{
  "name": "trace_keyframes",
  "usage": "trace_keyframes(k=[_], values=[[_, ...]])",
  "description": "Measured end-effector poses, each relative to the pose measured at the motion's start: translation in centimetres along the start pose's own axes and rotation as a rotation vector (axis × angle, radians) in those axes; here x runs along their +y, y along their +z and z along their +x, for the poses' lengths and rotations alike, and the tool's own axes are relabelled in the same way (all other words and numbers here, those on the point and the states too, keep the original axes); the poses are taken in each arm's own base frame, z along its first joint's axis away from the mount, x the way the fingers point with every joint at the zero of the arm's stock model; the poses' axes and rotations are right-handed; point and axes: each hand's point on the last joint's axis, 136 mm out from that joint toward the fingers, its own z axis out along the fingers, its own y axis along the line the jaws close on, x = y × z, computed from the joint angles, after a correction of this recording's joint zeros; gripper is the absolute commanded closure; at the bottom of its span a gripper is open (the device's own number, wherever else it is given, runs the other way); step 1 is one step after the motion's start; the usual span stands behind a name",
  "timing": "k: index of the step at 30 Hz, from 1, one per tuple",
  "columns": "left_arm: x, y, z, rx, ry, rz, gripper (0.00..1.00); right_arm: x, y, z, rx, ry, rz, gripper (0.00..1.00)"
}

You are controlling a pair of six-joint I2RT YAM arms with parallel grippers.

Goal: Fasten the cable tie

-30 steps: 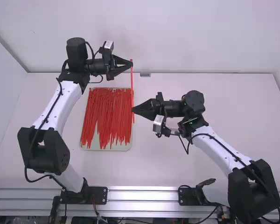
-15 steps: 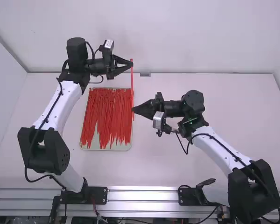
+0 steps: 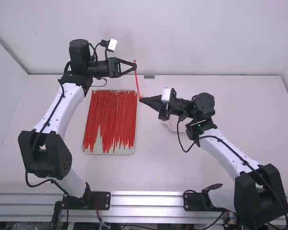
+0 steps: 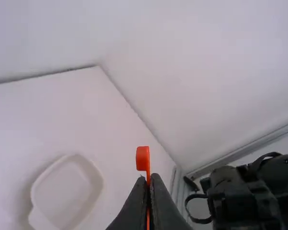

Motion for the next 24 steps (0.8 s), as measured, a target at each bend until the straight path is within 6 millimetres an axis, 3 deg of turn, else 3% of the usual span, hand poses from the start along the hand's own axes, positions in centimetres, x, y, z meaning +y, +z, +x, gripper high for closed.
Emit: trace_keyframes(k=[12, 19, 24], values=[[-0.1, 0.2, -0.2, -0.006, 0.185, -0.004, 0.98, -1.8, -0.8, -0.5, -0.018, 0.153, 0.077, 1.00], [-1.2, 0.9, -0.9, -0.026, 0.371, 0.024, 0.98, -3.2, -0.7, 1.3, 0.048, 0.492, 0.145, 1.00], [-1.5, 0.8, -1.2, -0.037, 0.493, 0.027, 0.98, -4.7, 0.0, 0.0, 0.084, 0.673, 0.161, 1.00]])
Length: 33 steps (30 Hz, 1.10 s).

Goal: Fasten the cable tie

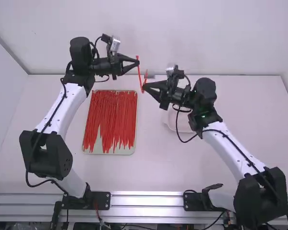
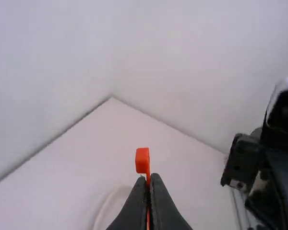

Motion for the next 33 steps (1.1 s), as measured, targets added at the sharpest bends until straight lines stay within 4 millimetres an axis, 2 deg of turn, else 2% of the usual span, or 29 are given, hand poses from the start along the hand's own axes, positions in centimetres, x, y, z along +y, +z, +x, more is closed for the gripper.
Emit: trace_keyframes(k=[5, 9, 16, 21, 27, 33], values=[[0.0, 0.0, 0.0, 0.001, 0.131, 0.000, 0.98, 0.8, 0.4, -1.8, 0.016, 0.109, -0.007, 1.00], [-0.1, 0.0, 0.0, 0.001, 0.234, 0.008, 0.98, 1.3, 0.7, -1.9, 0.049, 0.195, -0.015, 1.00], [-2.8, -0.2, 0.6, -0.006, 0.426, 0.168, 0.98, 2.3, 0.5, -0.4, 0.131, 0.325, -0.069, 1.00], [-3.7, -0.2, 0.9, -0.012, 0.490, 0.223, 0.98, 2.7, 0.4, 0.9, 0.183, 0.405, -0.082, 1.00], [-5.4, 1.1, 1.3, -0.017, 0.533, 0.288, 0.98, 3.5, 0.8, 1.9, 0.223, 0.473, -0.097, 1.00], [-5.7, 1.4, 1.7, -0.017, 0.555, 0.302, 0.98, 3.5, 0.7, 2.1, 0.233, 0.520, -0.090, 1.00]])
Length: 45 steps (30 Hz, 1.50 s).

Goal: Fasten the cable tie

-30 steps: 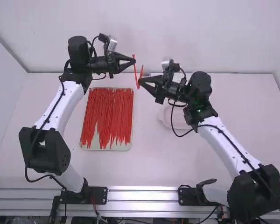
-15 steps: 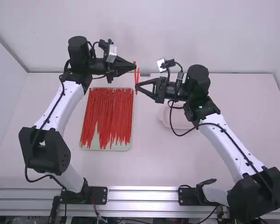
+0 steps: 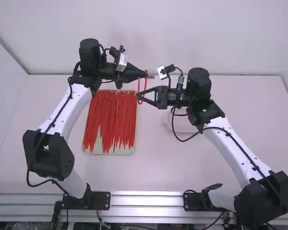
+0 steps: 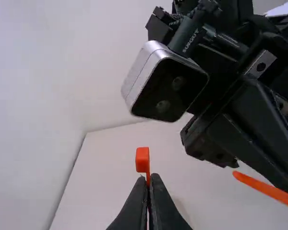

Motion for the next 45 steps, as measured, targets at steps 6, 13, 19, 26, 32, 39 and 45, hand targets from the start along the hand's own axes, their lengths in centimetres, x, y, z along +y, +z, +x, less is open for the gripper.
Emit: trace_keyframes(k=[6, 13, 19, 26, 32, 39, 45], values=[[0.4, -0.8, 0.2, 0.006, 0.028, -0.020, 0.98, -0.5, -0.6, -0.5, -0.018, 0.032, 0.015, 1.00], [0.3, -0.8, 0.3, 0.008, 0.076, -0.019, 0.98, -0.8, -0.7, -0.8, -0.035, 0.054, 0.033, 1.00], [0.3, -0.7, 0.1, 0.006, 0.127, -0.017, 0.98, -1.2, -0.9, -1.1, -0.053, 0.057, 0.051, 1.00], [0.4, -0.7, 0.1, 0.006, 0.171, -0.017, 0.98, -1.6, -1.2, -1.5, -0.070, 0.081, 0.065, 1.00], [0.1, -0.2, 0.0, 0.002, 0.195, -0.006, 0.98, -1.6, -1.2, -1.5, -0.070, 0.082, 0.066, 1.00], [0.0, 0.0, 0.0, -0.001, 0.228, 0.000, 0.98, -1.6, -1.2, -1.5, -0.070, 0.082, 0.066, 1.00], [0.0, 0.0, 0.0, -0.001, 0.228, 0.000, 0.98, -1.6, -1.2, -1.5, -0.070, 0.089, 0.066, 1.00]])
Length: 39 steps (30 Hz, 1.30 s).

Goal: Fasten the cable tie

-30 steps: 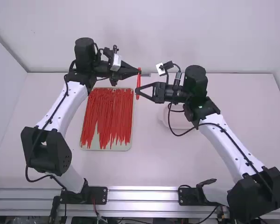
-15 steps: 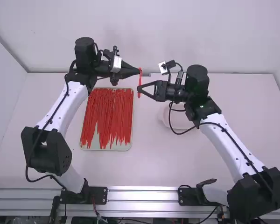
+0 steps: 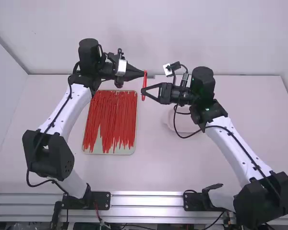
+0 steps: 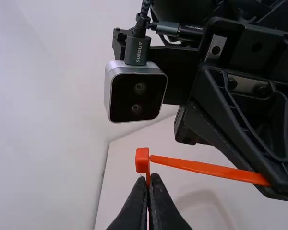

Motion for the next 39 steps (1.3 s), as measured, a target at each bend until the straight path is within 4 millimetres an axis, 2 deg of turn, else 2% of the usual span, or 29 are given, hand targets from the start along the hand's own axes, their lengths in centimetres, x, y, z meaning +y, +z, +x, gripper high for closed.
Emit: trace_keyframes(k=[21, 27, 39], values=[[-0.6, 0.0, 0.0, -0.018, 0.012, 0.027, 0.98, -0.2, 0.0, -0.2, -0.014, 0.034, 0.013, 1.00], [-1.6, 0.0, 1.1, -0.032, -0.009, 0.046, 0.98, -0.6, -0.2, -0.6, -0.033, 0.051, 0.028, 1.00], [-2.1, 1.0, 1.4, -0.030, -0.024, 0.056, 0.98, -1.2, -0.9, -1.4, -0.062, 0.074, 0.049, 1.00]])
